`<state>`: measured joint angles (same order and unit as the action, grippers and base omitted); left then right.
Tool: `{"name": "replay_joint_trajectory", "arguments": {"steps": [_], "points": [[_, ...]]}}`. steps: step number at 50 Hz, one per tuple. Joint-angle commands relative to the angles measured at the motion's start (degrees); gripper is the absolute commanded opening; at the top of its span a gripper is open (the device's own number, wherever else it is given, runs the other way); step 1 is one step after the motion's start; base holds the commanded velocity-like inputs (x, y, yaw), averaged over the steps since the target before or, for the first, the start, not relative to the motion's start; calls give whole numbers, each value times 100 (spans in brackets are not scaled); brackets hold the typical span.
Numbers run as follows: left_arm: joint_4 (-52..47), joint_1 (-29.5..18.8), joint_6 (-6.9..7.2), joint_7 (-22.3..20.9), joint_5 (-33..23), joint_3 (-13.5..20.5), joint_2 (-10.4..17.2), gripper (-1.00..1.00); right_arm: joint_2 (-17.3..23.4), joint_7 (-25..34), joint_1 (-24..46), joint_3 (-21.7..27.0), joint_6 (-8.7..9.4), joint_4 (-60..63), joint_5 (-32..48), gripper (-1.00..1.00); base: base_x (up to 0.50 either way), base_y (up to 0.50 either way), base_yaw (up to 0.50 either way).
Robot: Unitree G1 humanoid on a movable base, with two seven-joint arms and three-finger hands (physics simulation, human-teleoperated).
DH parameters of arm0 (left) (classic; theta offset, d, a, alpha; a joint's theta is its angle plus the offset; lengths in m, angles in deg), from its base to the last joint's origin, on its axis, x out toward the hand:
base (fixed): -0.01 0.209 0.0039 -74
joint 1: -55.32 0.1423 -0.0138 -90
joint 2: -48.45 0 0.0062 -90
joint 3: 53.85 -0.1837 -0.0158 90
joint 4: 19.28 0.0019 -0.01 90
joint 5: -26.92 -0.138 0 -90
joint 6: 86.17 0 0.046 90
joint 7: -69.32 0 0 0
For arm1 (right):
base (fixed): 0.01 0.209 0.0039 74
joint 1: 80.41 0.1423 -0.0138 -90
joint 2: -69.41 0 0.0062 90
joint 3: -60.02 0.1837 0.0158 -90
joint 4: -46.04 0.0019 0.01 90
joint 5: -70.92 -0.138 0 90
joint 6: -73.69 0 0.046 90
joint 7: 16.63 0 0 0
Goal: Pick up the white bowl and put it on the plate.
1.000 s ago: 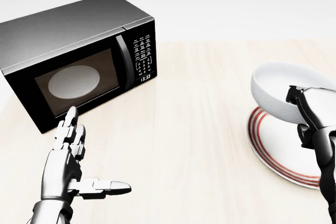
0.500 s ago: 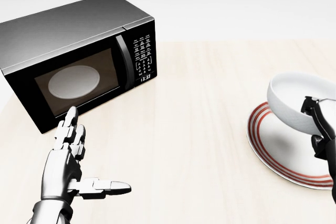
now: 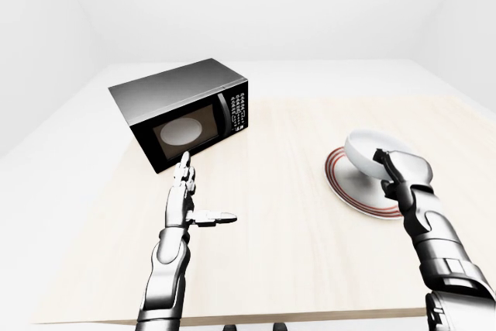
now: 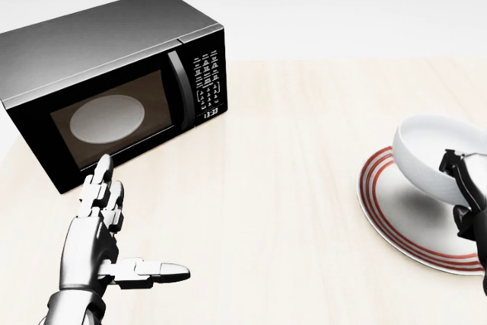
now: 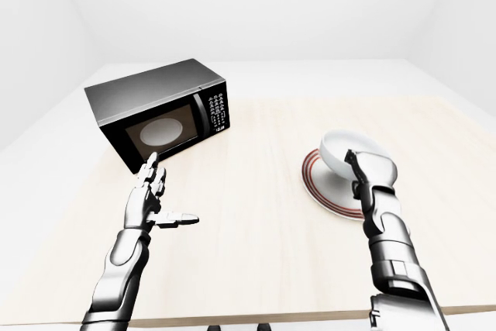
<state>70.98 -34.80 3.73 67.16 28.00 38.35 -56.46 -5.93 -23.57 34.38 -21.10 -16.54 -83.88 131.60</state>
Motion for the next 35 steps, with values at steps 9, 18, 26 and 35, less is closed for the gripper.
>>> {"name": "replay_joint_trajectory", "arguments": {"steps": [9, 18, 26, 35], "points": [[0, 0, 0, 0, 0, 0, 0, 100, 18, -354, 72, -42, -63, -249, -37, -100, 0, 0, 0], [0, 0, 0, 0, 0, 0, 0, 100, 22, -507, 142, -96, -141, -516, -61, -100, 0, 0, 0], [0, 0, 0, 0, 0, 0, 0, 100, 7, -473, 98, -110, -116, -457, -87, -100, 0, 0, 0], [0, 0, 0, 0, 0, 0, 0, 100, 14, -419, 82, -106, -95, -408, -94, 47, 0, 0, 0]]}}
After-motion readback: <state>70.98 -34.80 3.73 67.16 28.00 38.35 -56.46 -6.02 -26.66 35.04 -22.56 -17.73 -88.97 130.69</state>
